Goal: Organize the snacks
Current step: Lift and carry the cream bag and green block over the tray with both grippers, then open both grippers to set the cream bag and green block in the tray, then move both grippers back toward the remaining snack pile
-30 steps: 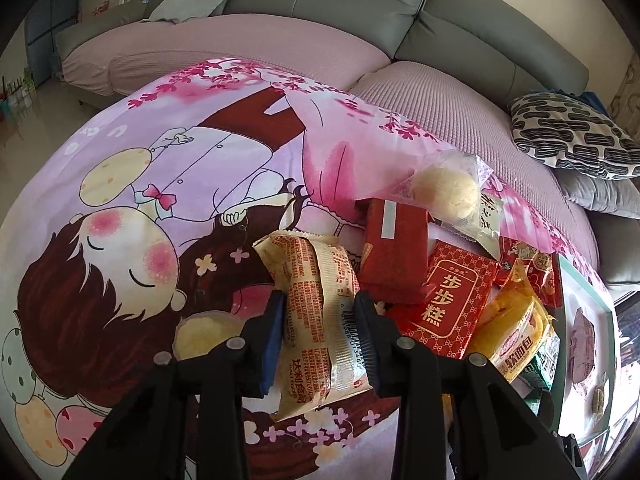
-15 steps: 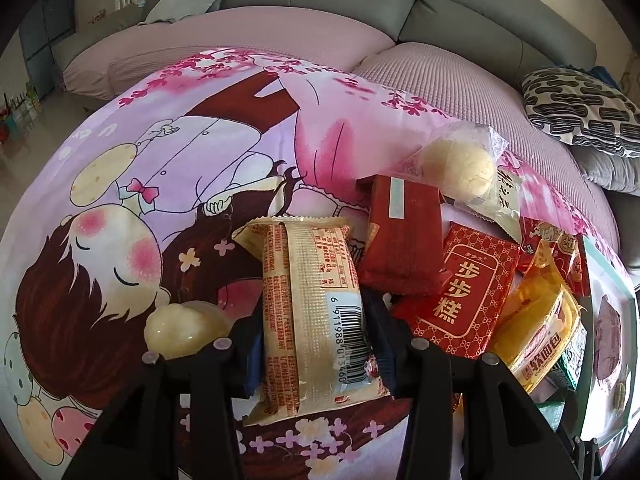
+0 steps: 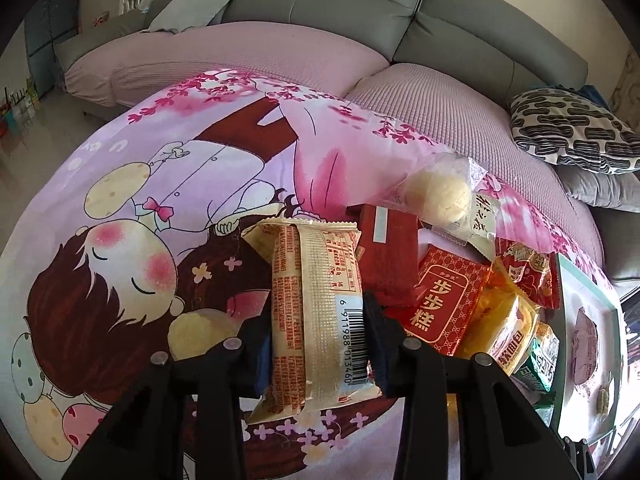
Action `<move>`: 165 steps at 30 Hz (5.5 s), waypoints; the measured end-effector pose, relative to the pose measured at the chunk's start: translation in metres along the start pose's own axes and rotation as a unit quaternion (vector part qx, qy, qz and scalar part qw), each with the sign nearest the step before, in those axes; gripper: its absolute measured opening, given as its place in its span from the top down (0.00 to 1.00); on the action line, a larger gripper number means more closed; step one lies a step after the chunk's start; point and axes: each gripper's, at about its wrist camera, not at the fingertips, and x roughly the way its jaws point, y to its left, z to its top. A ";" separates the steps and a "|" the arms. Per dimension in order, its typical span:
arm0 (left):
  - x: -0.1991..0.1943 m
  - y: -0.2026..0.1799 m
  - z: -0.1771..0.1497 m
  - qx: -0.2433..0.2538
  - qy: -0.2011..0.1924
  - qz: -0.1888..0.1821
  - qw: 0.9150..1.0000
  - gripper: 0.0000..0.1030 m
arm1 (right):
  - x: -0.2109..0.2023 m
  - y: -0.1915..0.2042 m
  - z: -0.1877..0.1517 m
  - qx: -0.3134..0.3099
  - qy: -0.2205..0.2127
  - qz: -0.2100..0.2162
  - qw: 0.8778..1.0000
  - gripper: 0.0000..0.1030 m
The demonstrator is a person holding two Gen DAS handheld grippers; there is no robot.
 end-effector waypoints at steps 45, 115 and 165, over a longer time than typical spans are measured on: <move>-0.057 -0.210 -0.050 0.197 -0.040 -0.148 0.968 0.61 | -0.063 -0.213 -0.015 0.237 -0.082 -0.110 0.962 0.30; -0.016 -0.235 -0.056 0.213 0.007 -0.065 0.975 0.11 | -0.042 -0.252 -0.033 0.227 -0.077 -0.144 0.960 0.00; -0.048 -0.032 -0.032 -0.077 -0.048 0.111 0.990 0.07 | -0.049 -0.101 0.011 0.055 -0.081 0.007 0.995 0.00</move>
